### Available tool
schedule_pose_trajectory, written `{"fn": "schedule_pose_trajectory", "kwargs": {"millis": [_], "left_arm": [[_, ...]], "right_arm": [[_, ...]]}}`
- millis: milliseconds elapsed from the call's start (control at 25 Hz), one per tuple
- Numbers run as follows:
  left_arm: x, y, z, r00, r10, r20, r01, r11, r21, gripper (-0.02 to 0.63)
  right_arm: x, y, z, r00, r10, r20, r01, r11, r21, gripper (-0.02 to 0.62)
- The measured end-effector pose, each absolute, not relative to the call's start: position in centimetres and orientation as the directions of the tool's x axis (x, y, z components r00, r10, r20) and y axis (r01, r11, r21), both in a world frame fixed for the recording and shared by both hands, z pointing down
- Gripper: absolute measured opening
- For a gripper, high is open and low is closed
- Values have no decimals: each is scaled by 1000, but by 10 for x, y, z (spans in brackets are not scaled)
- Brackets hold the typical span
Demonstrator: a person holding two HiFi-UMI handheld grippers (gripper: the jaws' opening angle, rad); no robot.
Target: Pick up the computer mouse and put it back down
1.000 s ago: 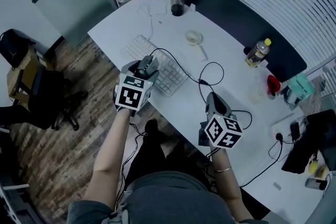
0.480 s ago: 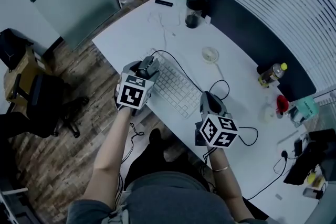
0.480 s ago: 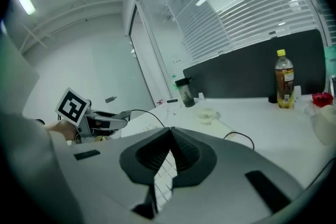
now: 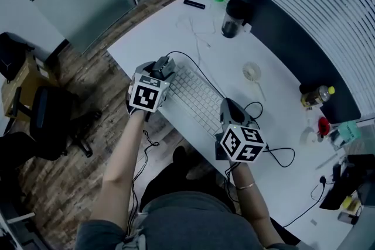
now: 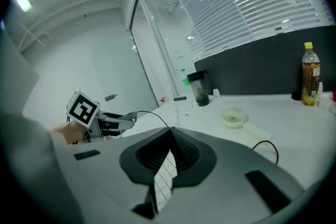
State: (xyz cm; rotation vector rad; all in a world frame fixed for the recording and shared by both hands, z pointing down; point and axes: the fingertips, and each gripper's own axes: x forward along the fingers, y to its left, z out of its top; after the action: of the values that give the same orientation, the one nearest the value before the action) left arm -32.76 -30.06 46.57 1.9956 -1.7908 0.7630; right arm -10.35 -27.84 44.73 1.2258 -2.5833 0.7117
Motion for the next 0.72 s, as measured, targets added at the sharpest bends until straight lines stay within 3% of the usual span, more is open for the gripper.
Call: {"fn": "schedule_pose_trajectory", "kwargs": {"millis": [720], "left_arm": [[-400, -350, 524, 85, -738, 669, -984, -169, -61, 308]], "right_arm": [[-161, -295, 475, -594, -664, 455, -804, 506, -311, 6]]}}
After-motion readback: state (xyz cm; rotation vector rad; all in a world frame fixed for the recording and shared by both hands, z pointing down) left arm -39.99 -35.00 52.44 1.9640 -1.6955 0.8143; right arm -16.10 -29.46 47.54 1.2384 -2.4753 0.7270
